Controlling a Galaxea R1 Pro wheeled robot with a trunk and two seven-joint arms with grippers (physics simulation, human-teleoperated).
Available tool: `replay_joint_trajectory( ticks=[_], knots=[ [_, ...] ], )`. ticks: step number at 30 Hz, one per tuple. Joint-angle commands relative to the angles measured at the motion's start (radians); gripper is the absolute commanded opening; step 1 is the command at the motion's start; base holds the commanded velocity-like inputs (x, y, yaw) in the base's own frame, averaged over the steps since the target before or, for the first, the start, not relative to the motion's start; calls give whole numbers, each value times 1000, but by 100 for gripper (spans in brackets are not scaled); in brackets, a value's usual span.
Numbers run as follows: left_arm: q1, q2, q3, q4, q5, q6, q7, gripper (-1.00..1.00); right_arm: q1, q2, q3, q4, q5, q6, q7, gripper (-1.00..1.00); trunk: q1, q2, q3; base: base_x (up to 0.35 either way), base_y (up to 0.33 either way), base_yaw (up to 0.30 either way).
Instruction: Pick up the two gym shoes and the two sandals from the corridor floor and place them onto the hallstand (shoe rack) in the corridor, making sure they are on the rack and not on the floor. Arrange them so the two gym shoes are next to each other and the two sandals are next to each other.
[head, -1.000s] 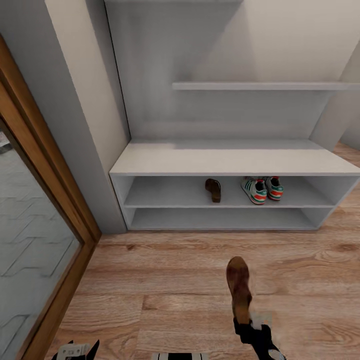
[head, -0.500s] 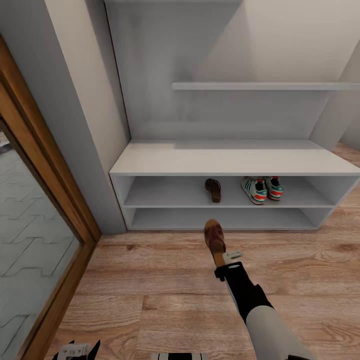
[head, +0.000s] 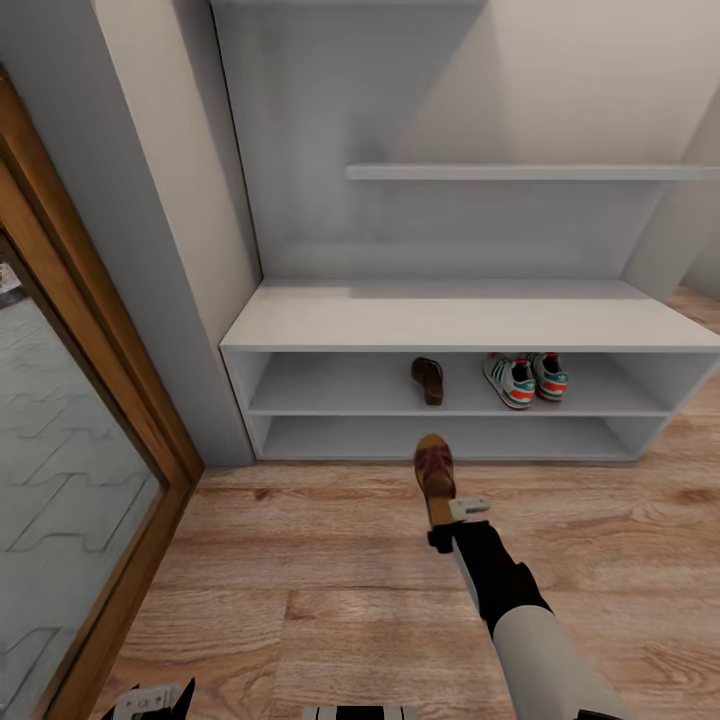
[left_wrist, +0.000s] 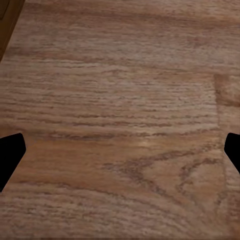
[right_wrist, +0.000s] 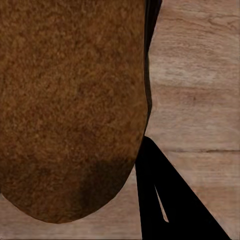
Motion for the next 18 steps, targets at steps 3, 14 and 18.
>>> replay_joint_trajectory(
  ticks=[3, 14, 18],
  knots=[
    [-1, -2, 5, 13, -3, -2, -8, 100, 0, 1, -3, -4, -35, 9, -1, -100, 0, 0, -2, 0, 0, 200],
    [-1, -4, -11, 37, -3, -9, -7, 100, 0, 1, -4, -18, -52, 10, -1, -100, 0, 0, -13, 0, 0, 216],
    [-1, -4, -11, 37, -3, -18, -7, 100, 0, 1, -5, -30, -52, 9, -1, -100, 0, 0, -18, 0, 0, 140]
  ],
)
